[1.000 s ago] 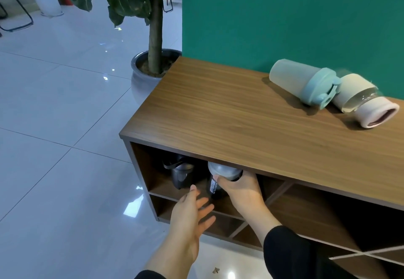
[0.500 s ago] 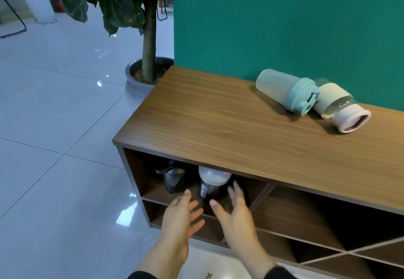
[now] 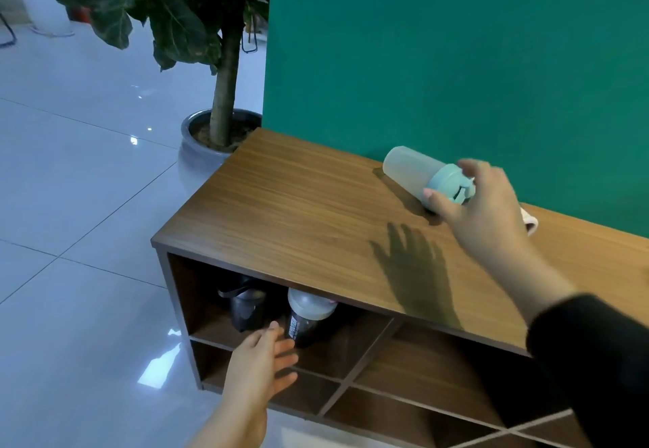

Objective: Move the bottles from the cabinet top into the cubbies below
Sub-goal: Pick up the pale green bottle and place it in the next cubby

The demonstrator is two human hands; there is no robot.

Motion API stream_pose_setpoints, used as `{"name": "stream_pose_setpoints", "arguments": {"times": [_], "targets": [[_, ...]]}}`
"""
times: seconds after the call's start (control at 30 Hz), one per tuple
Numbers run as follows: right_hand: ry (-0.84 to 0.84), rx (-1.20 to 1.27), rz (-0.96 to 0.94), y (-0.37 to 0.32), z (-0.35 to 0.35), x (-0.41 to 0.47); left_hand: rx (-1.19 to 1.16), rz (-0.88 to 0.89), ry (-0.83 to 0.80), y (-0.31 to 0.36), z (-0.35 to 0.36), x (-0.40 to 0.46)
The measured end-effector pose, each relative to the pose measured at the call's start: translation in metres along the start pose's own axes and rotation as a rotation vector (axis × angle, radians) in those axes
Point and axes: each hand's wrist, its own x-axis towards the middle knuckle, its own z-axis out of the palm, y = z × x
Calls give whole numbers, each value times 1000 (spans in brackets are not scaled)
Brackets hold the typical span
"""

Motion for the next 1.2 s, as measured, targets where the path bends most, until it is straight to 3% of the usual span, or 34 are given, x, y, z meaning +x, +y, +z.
{"name": "stream_pose_setpoints", "arguments": {"times": [0.17,0.23,0.33,0.67,0.8,0.9,1.0,1.13,1.2], "targets": [[-227,-515,102,27,16,88,-9,-26,21,6,3,-1],[-325,-590,91,32,25,98,-15,-27,20,7,2,-1],[-279,-633,38,36,39,98,-14,-29,22,8,0,2],[-82,-186,-81,7,35,47,62,18,23,1,-2,-10],[-68,97,-198,-31,-14,-25,9,-20,-107,4,-5,-49],[-208,186,-305,-44,-49,-112,-147,-68,-241,3,-6,-85],[-447,147,-278,-34,-59,-186,-335,-34,-306,-5,-11,-106],[-629,113,-242,-16,-53,-233,-202,27,-276,-21,-13,-119],[-706,142,-99,-10,-55,-248,-161,-19,-251,-33,-6,-120]]}}
